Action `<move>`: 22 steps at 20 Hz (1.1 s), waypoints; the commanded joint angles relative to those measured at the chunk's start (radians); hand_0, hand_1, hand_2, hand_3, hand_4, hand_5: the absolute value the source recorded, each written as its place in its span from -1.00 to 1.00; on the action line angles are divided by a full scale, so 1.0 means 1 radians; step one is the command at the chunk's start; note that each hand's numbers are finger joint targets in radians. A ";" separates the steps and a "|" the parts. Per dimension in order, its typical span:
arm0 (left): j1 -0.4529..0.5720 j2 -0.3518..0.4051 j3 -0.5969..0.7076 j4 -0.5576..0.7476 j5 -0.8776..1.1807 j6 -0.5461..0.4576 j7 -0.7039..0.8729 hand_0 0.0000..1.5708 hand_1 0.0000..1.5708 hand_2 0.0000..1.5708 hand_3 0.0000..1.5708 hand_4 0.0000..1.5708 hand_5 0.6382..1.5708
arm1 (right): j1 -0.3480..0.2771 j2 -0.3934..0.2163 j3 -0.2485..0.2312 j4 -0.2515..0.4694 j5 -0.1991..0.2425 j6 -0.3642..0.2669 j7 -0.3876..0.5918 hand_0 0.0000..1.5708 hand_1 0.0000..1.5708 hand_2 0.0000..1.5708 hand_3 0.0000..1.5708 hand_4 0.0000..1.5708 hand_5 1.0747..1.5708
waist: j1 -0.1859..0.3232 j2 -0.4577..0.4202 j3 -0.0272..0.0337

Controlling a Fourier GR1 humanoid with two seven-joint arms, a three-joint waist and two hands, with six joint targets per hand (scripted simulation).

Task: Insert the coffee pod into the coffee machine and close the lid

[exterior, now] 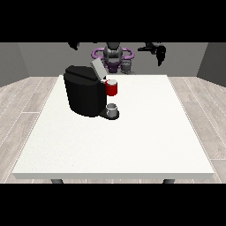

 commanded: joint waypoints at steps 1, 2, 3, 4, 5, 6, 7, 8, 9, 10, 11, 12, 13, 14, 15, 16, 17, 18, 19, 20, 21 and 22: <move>0.060 -0.023 -0.050 -0.106 0.037 0.027 -0.009 -1.00 -1.00 -1.00 -1.00 -0.86 1.00 | -0.071 0.005 0.010 0.017 0.014 0.011 0.005 -1.00 -1.00 -1.00 -1.00 -0.79 1.00 | 0.010 0.046 0.0000; 0.092 -0.019 -0.051 -0.135 0.023 0.017 0.023 -1.00 -1.00 -1.00 -1.00 -0.87 1.00 | -0.079 0.018 0.023 -0.008 0.016 -0.004 0.077 -1.00 -1.00 -1.00 -1.00 -1.00 1.00 | 0.012 0.019 -0.0001; 0.078 -0.006 -0.044 -0.170 0.069 -0.035 0.093 -1.00 -1.00 -1.00 -1.00 -1.00 1.00 | -0.058 -0.014 -0.001 0.045 0.026 0.021 0.007 -1.00 -1.00 -1.00 -1.00 -1.00 1.00 | 0.037 0.032 0.0002; 0.101 -0.023 -0.129 -0.173 0.104 0.041 0.096 -1.00 -1.00 -1.00 -1.00 -1.00 1.00 | -0.092 0.011 0.011 0.079 0.039 0.001 0.000 -1.00 -1.00 -1.00 -1.00 -0.84 1.00 | 0.051 0.028 0.0002; 0.133 -0.012 -0.075 -0.226 0.078 -0.003 0.098 -1.00 -1.00 -1.00 -1.00 -1.00 1.00 | -0.069 0.016 0.007 0.058 0.025 0.009 0.021 -1.00 -1.00 -1.00 -1.00 -1.00 1.00 | 0.038 0.038 0.0001; 0.146 0.004 -0.064 -0.228 0.094 -0.027 0.081 -1.00 -1.00 -1.00 -1.00 -1.00 1.00 | -0.084 0.008 -0.004 0.071 0.014 0.020 0.010 -1.00 -1.00 -1.00 -1.00 -1.00 1.00 | 0.057 0.053 0.0001; 0.099 0.004 -0.045 -0.225 0.099 0.021 0.053 -1.00 -1.00 -1.00 -1.00 -1.00 1.00 | -0.127 0.004 -0.035 0.086 -0.015 0.031 -0.012 -1.00 -1.00 -1.00 -1.00 -1.00 1.00 | 0.026 0.123 0.0001; 0.131 -0.023 -0.096 -0.237 0.105 0.013 0.060 -1.00 -1.00 -1.00 -1.00 -1.00 1.00 | -0.150 0.040 -0.004 0.109 0.017 -0.007 -0.001 -1.00 -1.00 -1.00 -1.00 -1.00 1.00 | 0.065 0.113 0.0001; 0.171 -0.023 -0.104 -0.292 0.118 0.031 0.086 -1.00 -1.00 -1.00 -1.00 -1.00 1.00 | -0.133 0.013 -0.022 0.120 0.001 0.036 -0.023 -1.00 -1.00 -1.00 -1.00 -1.00 1.00 | 0.029 0.111 0.0001; 0.120 -0.023 -0.105 -0.320 0.125 0.040 0.158 -1.00 -1.00 -1.00 -1.00 -1.00 1.00 | -0.181 0.018 -0.047 0.146 -0.017 0.015 0.022 -1.00 -1.00 -1.00 -1.00 -1.00 1.00 | 0.048 0.110 0.0002; 0.171 -0.014 -0.094 -0.287 0.105 0.032 0.036 -1.00 -1.00 -1.00 -1.00 -1.00 1.00 | -0.142 0.018 -0.032 0.138 -0.007 0.044 -0.074 -1.00 -1.00 -1.00 -1.00 -1.00 1.00 | 0.015 0.169 0.0001; 0.180 -0.023 -0.127 -0.334 0.131 0.017 0.095 -1.00 -1.00 -1.00 -1.00 -1.00 1.00 | -0.143 0.023 -0.061 0.189 -0.022 0.030 -0.067 -1.00 -1.00 -1.00 -1.00 -1.00 1.00 | 0.048 0.151 0.0003; 0.168 -0.018 -0.129 -0.365 0.114 0.045 0.118 -1.00 -1.00 -1.00 -1.00 -1.00 1.00 | -0.177 0.024 -0.036 0.189 -0.008 0.045 -0.044 -1.00 -1.00 -1.00 -1.00 -1.00 1.00 | 0.018 0.158 0.0001; 0.161 -0.018 -0.122 -0.382 0.110 0.077 0.129 -1.00 -1.00 -1.00 -1.00 -1.00 1.00 | -0.174 0.001 -0.062 0.213 -0.025 0.071 -0.075 -1.00 -1.00 -1.00 -1.00 -1.00 1.00 | 0.016 0.173 0.0002; 0.208 -0.001 -0.123 -0.410 0.132 0.038 0.155 -1.00 -1.00 -1.00 -1.00 -1.00 1.00 | -0.176 0.005 -0.066 0.232 -0.017 0.057 -0.076 -1.00 -1.00 -1.00 -1.00 -1.00 1.00 | 0.038 0.161 0.0002; 0.175 0.035 -0.090 -0.386 0.155 0.038 0.148 -1.00 -1.00 -1.00 -1.00 -1.00 1.00 | -0.197 -0.021 -0.061 0.206 -0.032 0.104 -0.042 -1.00 -1.00 -1.00 -1.00 -1.00 1.00 | -0.014 0.178 0.0000; 0.212 0.007 -0.121 -0.382 0.117 0.081 0.083 -1.00 -1.00 -1.00 -1.00 -1.00 1.00 | -0.212 0.008 -0.041 0.208 -0.010 0.076 -0.050 -1.00 -1.00 -1.00 -1.00 -1.00 1.00 | -0.024 0.194 -0.0001; 0.240 -0.007 -0.137 -0.439 0.136 0.064 0.133 -1.00 -1.00 -1.00 -1.00 -1.00 1.00 | -0.167 0.018 -0.041 0.254 -0.002 0.084 -0.113 -1.00 -1.00 -1.00 -1.00 -1.00 1.00 | 0.007 0.181 0.0001; 0.218 0.010 -0.145 -0.458 0.149 0.042 0.169 -1.00 -1.00 -1.00 -1.00 -1.00 1.00 | -0.264 0.004 -0.076 0.273 -0.006 0.046 -0.076 -1.00 -1.00 -1.00 -1.00 -1.00 1.00 | 0.030 0.195 0.0001; 0.276 0.013 -0.153 -0.448 0.138 0.039 0.111 -1.00 -1.00 -1.00 -1.00 -1.00 1.00 | -0.243 0.028 -0.043 0.254 0.002 0.050 -0.047 -1.00 -1.00 -1.00 -1.00 -1.00 1.00 | 0.004 0.185 -0.0001; 0.250 -0.004 -0.171 -0.474 0.120 0.063 0.110 -1.00 -1.00 -1.00 -1.00 -1.00 1.00 | -0.263 0.022 -0.045 0.299 0.032 0.034 -0.098 -1.00 -1.00 -1.00 -1.00 -1.00 1.00 | 0.027 0.216 0.0000; 0.235 0.038 -0.131 -0.458 0.132 0.071 0.100 -1.00 -1.00 -1.00 -1.00 -1.00 1.00 | -0.281 0.006 -0.062 0.297 0.002 0.065 -0.073 -1.00 -1.00 -1.00 -1.00 -1.00 1.00 | 0.001 0.226 -0.0001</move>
